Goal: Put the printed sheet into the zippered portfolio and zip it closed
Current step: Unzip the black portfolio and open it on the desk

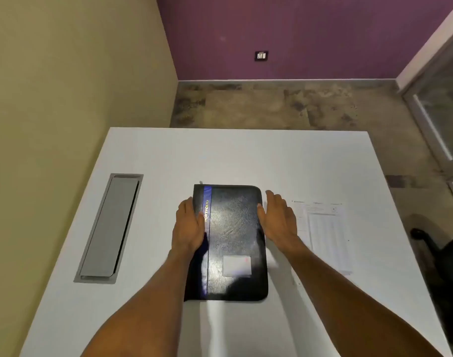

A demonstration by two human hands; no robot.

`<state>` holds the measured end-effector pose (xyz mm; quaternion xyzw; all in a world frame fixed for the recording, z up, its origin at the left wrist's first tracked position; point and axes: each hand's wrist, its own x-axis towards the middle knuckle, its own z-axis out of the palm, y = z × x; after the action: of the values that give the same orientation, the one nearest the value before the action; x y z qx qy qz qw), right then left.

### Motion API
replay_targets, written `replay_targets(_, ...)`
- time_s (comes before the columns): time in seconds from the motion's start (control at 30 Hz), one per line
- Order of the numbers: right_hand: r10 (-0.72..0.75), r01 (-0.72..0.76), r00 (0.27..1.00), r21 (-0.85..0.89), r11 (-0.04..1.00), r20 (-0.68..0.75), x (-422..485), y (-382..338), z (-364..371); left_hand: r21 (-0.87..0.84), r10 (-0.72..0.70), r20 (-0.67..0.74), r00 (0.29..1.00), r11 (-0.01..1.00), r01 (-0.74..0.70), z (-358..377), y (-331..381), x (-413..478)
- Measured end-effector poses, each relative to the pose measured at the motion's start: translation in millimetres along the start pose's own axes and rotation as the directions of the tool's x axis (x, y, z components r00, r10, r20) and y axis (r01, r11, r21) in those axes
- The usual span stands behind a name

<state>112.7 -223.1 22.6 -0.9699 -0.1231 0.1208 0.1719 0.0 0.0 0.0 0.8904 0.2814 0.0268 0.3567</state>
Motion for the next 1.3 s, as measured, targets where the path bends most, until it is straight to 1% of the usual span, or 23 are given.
replay_targets(0.07,0.053,-0.054,0.998,0.025,0.998,0.046,12,-1,10,0.029,-0.03,0.024,0.999,0.999,0.029,2,-4,17)
replay_targets(0.17,0.134,-0.14,0.984,0.044,0.989,0.119,26,-1,26,0.104,-0.086,0.106,0.991,0.992,0.075,8,-10,49)
replay_targets(0.27,0.147,-0.157,0.978,0.053,0.986,0.147,44,2,38,0.153,-0.107,0.17,0.98,0.985,0.081,13,-11,84)
replay_targets(0.33,0.168,-0.182,0.967,0.06,0.981,0.193,57,4,43,0.188,-0.112,0.198,0.974,0.979,0.075,18,-13,104)
replay_targets(0.57,0.242,-0.275,0.924,0.075,0.958,0.298,102,12,58,0.258,-0.212,0.234,0.949,0.955,0.149,33,-16,152)
replay_targets(0.73,0.211,-0.269,0.908,0.119,0.956,0.362,122,14,65,0.285,-0.237,0.244,0.94,0.944,0.164,40,-18,167)
replay_targets(0.9,0.184,-0.246,0.916,0.139,0.959,0.356,130,12,68,0.221,-0.263,0.225,0.938,0.951,0.214,44,-20,168)
replay_targets(1.03,0.173,-0.228,0.926,0.13,0.965,0.337,129,14,71,0.185,-0.244,0.203,0.948,0.961,0.208,46,-23,162)
replay_targets(1.2,0.166,-0.221,0.931,0.138,0.966,0.327,124,15,74,0.187,-0.237,0.18,0.955,0.961,0.203,45,-24,153)
replay_targets(1.27,0.173,-0.217,0.93,0.102,0.971,0.325,121,13,75,0.19,-0.249,0.169,0.954,0.958,0.216,45,-27,149)
replay_targets(1.3,0.171,-0.194,0.941,0.051,0.98,0.291,121,10,75,0.186,-0.255,0.164,0.953,0.957,0.224,45,-29,148)
